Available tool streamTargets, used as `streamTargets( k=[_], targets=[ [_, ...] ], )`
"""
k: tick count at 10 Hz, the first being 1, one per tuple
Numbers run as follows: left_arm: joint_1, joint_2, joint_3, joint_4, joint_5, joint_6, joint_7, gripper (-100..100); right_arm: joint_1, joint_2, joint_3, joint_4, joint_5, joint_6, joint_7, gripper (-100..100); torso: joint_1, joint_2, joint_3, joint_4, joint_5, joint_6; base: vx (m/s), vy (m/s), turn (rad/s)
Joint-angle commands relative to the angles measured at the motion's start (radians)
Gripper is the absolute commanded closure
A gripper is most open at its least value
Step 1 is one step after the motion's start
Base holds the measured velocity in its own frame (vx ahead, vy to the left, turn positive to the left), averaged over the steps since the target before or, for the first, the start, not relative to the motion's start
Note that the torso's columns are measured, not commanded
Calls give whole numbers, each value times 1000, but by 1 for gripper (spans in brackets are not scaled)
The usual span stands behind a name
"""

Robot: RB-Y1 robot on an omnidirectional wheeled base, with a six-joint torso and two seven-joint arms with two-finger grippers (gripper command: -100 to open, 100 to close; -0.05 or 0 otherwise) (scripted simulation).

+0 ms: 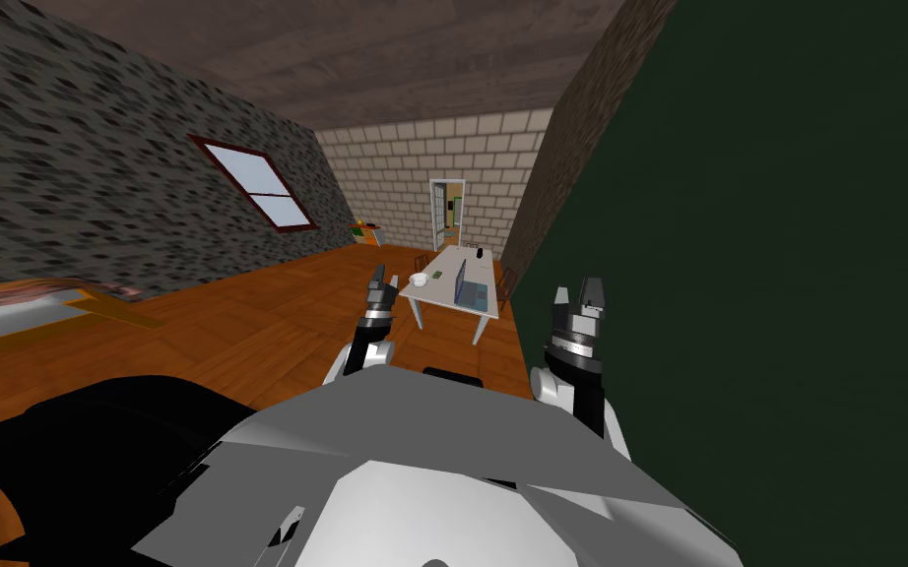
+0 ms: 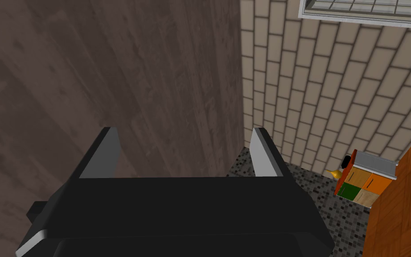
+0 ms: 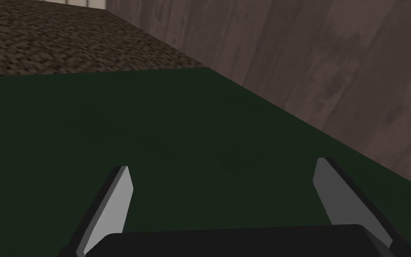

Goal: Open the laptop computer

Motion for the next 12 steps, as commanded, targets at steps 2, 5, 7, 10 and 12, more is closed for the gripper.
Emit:
streamTargets(
  k=[2, 5, 7, 10, 12],
  targets=[
    [0, 0, 0, 0, 0, 0, 0, 0, 0, 0, 0, 0, 0, 0, 0, 0, 0, 104, -209, 105, 0, 0, 0, 0, 0],
    [0, 0, 0, 0, 0, 0, 0, 0, 0, 0, 0, 0, 0, 0, 0, 0, 0, 322, -644, 322, 0, 0, 0, 0, 0],
    [0, 0, 0, 0, 0, 0, 0, 0, 0, 0, 0, 0, 0, 0, 0, 0, 0, 470, -939, 470, 0, 0, 0, 0, 0],
    [0, 0, 0, 0, 0, 0, 0, 0, -5, -37, 2, 12, 0, 0, 8, -100, 0, 691, -1382, 691, 0, 0, 3, 8, -5],
    [0, 0, 0, 0, 0, 0, 0, 0, -16, -91, 6, 40, -1, -1, 27, -100, 2, 733, -1471, 734, 1, 0, 35, 66, -23]
  ],
)
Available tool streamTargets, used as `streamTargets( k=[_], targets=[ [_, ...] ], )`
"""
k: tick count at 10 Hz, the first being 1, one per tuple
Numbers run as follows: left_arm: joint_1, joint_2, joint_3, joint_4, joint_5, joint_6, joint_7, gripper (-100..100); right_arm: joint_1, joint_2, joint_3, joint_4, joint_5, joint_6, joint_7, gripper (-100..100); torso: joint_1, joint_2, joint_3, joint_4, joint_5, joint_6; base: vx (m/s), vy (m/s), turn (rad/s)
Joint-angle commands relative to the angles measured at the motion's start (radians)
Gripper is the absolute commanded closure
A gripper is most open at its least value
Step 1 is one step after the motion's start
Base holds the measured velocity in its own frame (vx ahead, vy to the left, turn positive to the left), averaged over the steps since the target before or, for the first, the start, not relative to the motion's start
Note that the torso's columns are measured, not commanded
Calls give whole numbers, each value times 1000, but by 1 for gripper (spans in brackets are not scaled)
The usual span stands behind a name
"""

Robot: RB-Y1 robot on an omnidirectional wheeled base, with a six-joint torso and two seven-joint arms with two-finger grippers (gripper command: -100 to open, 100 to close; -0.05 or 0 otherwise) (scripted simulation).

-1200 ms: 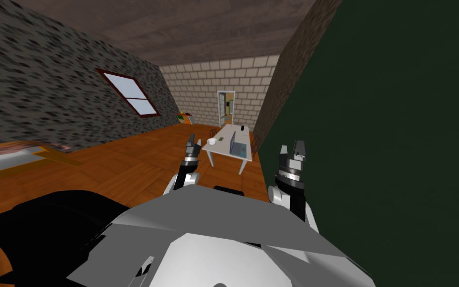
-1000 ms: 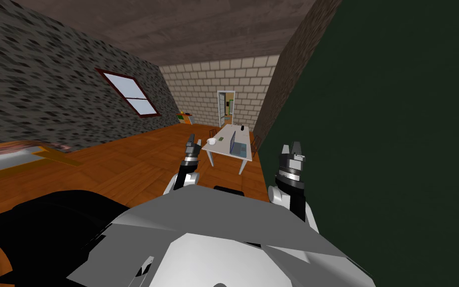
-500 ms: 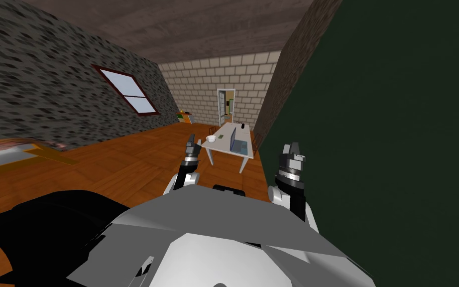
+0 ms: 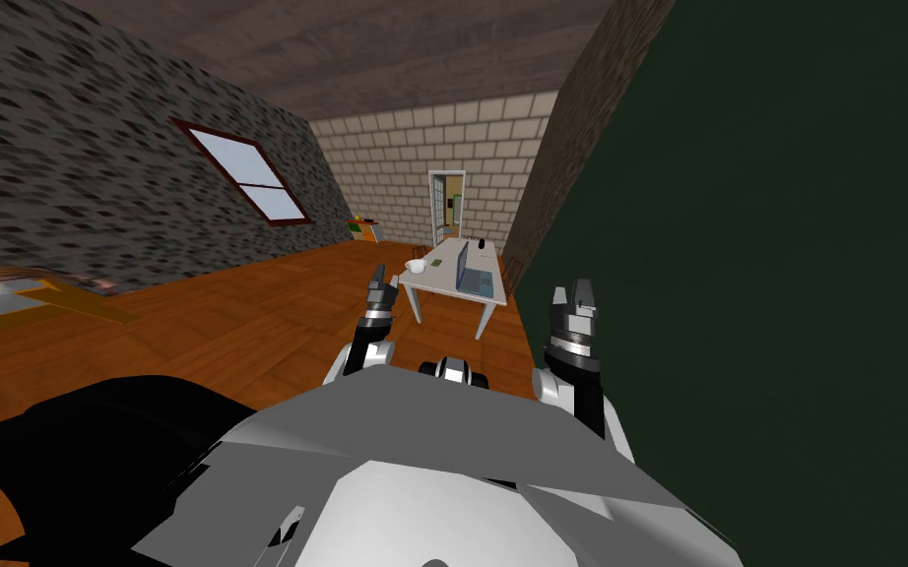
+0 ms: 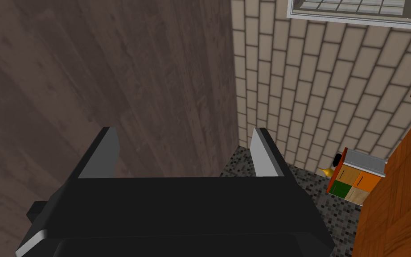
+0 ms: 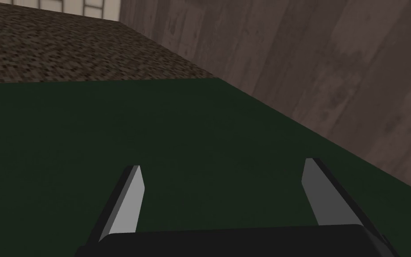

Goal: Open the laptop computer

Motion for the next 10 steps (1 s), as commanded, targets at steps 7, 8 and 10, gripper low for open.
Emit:
streamTargets(
  k=[7, 8, 10],
  targets=[
    [0, 0, 0, 0, 0, 0, 0, 0, -73, -222, 25, 180, -4, -7, 127, -100, 1, 3, -6, 4, 0, 0, 60, 151, -40],
    [0, 0, 0, 0, 0, 0, 0, 0, -86, -253, 30, 213, -5, -9, 152, -100, -5, 5, -5, 4, -1, 0, 41, 124, -36],
    [0, 0, 0, 0, 0, 0, 0, 0, -113, -311, 41, 276, -7, -13, 206, -100, -3, 6, -4, 5, -1, 0, 52, 188, -67]
  ],
)
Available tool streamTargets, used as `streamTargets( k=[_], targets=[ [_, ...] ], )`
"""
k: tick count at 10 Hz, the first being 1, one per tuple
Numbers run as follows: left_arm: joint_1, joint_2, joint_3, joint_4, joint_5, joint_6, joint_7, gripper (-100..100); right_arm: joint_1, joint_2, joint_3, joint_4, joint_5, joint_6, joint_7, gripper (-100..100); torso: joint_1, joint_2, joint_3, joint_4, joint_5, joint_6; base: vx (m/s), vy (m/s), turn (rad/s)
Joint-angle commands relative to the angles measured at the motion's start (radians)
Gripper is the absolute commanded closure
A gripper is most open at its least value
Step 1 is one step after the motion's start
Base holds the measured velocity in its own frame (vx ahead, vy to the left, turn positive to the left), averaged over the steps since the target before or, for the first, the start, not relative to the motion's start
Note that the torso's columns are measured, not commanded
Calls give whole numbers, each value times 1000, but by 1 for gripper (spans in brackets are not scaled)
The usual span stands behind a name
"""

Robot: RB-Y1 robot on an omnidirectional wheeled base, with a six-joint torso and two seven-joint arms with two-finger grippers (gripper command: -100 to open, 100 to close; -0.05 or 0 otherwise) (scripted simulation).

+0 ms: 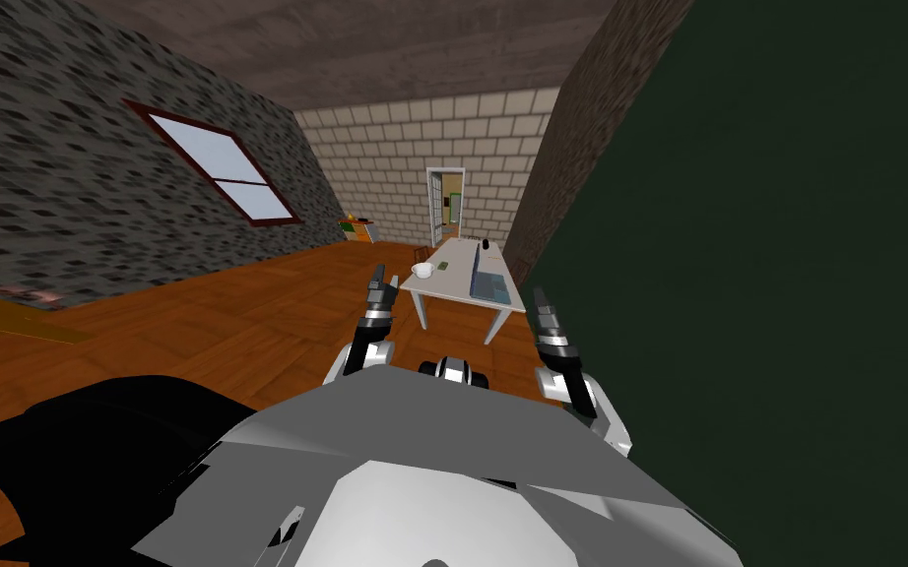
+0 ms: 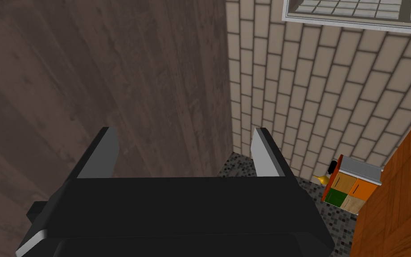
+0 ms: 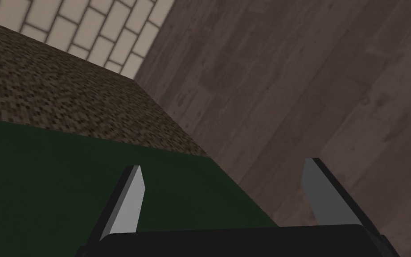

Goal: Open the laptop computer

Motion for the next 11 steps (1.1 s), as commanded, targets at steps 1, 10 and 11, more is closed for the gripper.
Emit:
streamTargets(
  k=[1, 10, 11],
  targets=[
    [0, 0, 0, 0, 0, 0, 0, 0, -36, -81, 10, 83, -5, -8, 71, -100, 5, -1, -1, 0, 1, 0, 87, 251, -77],
    [0, 0, 0, 0, 0, 0, 0, 0, -137, -284, 45, 321, -7, -21, 248, -100, -1, 1, 0, 0, 0, 0, 61, 174, -45],
    [0, 0, 0, 0, 0, 0, 0, 0, -137, -284, 45, 341, -7, -21, 248, -100, 1, 0, 0, 0, 0, 0, 42, 162, -25]
  ],
)
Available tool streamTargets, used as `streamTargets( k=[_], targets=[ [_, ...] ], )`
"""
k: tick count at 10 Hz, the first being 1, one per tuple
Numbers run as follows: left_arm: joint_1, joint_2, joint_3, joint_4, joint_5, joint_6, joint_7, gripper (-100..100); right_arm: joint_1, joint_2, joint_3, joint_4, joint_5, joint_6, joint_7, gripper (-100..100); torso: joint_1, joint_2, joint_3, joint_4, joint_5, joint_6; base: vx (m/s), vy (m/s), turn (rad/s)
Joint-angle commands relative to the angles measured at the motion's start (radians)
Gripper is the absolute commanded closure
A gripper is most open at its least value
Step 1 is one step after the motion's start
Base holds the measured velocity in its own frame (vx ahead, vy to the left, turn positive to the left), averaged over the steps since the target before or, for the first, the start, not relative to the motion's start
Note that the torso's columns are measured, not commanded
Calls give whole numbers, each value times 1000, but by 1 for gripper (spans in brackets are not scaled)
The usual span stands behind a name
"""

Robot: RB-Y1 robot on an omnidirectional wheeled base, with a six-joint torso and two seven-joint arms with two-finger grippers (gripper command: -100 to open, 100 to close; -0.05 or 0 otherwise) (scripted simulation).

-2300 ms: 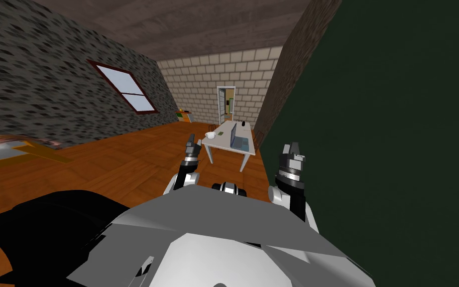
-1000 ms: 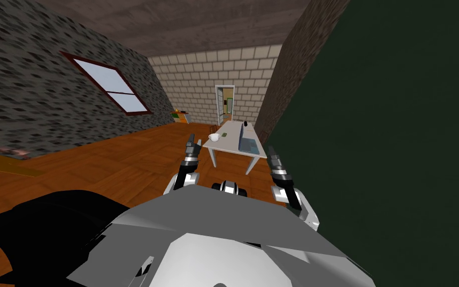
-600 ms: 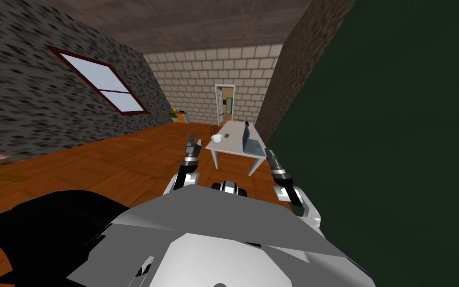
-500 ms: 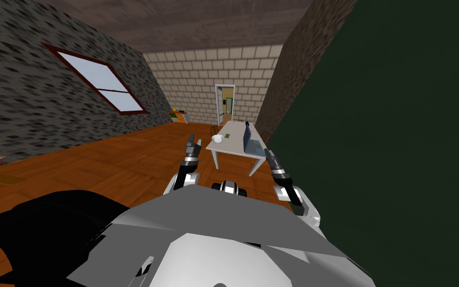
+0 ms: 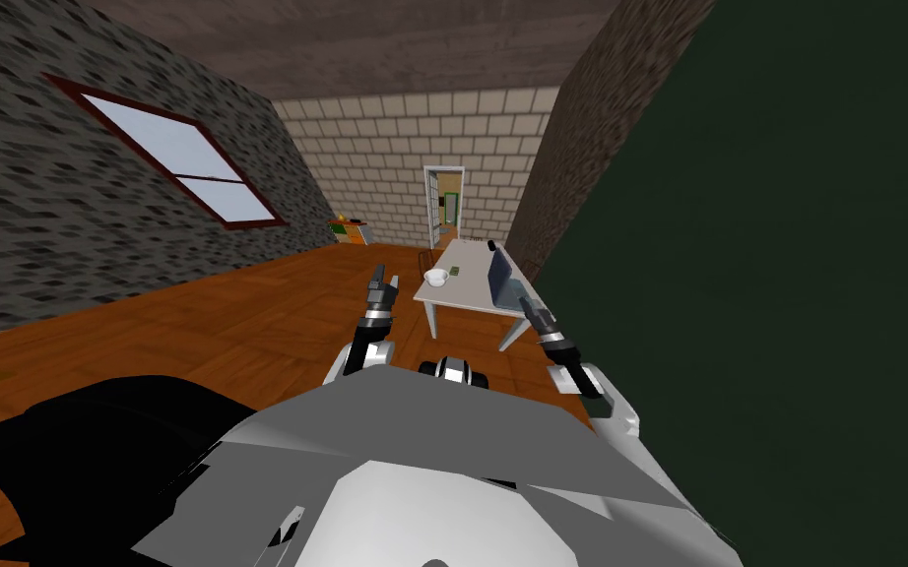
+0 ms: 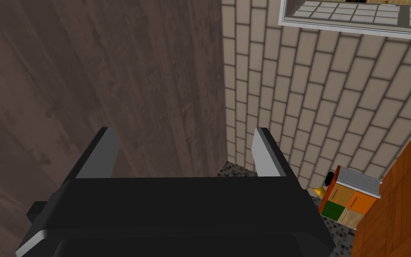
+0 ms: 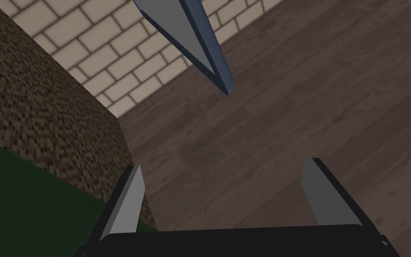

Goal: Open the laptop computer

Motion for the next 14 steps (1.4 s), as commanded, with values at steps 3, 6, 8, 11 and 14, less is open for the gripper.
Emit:
streamTargets(
  k=[3, 6, 8, 11, 14],
  targets=[
    [0, 0, 0, 0, 0, 0, 0, 0, -54, -85, 16, 121, 1, -2, 80, -100, -3, 0, 0, 0, 0, 0, 26, 151, -33],
    [0, 0, 0, 0, 0, 0, 0, 0, -75, -118, 22, 176, 1, -3, 109, -100, -1, -2, -1, -1, 0, 0, 42, 118, -32],
    [0, 0, 0, 0, 0, 0, 0, 0, -121, -183, 33, 247, 2, -4, 165, -100, 1, 0, 0, 0, 0, 0, 46, 188, -56],
    [0, 0, 0, 0, 0, 0, 0, 0, -145, -220, 39, 322, 3, -5, 193, -100, -1, -1, -1, 0, 0, 0, 40, 164, -29],
    [0, 0, 0, 0, 0, 0, 0, 0, -194, -290, 50, 423, 4, -5, 248, -100, 3, -2, -1, -1, 1, 0, 44, 162, -47]
  ],
)
